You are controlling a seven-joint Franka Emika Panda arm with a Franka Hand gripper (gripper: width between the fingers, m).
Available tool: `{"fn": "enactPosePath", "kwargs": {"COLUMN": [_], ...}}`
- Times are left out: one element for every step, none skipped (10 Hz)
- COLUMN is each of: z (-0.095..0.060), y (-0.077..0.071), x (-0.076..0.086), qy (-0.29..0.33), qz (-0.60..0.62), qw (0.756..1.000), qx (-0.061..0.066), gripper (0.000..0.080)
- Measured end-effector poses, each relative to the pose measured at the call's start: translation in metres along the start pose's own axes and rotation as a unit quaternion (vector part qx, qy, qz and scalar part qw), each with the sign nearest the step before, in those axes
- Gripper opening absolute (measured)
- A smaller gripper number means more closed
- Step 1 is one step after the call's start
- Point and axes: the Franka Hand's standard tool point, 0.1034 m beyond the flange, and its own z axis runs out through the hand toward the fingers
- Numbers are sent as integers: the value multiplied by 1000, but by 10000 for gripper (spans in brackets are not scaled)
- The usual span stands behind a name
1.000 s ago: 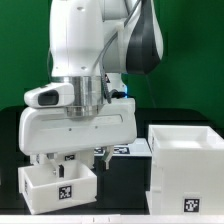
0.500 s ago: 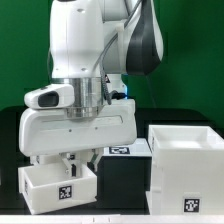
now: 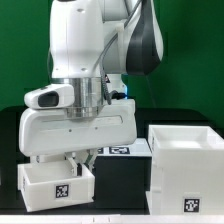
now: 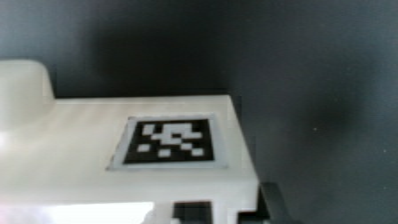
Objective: Assemble drawer
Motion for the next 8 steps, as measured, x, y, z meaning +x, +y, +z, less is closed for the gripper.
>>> {"fn": "enactPosePath", "kwargs": {"z": [0,0,-5,-12,-19,-24,-26,-24], "y": [0,-1,-1,3,4,4,9,9], "x": [0,1,3,4,6,5,-1,-5], "qy": [0,-1,-4,-5,-1,3,15,10], "qz": [0,-7,-49,-88,-116,-147,-170,-196], "qw": [1000,1000,999,996,993,989,985,981], "qx": [0,0,5,10,10,10,-6,-6], "gripper": [37,37,37,38,38,38,38,38]}}
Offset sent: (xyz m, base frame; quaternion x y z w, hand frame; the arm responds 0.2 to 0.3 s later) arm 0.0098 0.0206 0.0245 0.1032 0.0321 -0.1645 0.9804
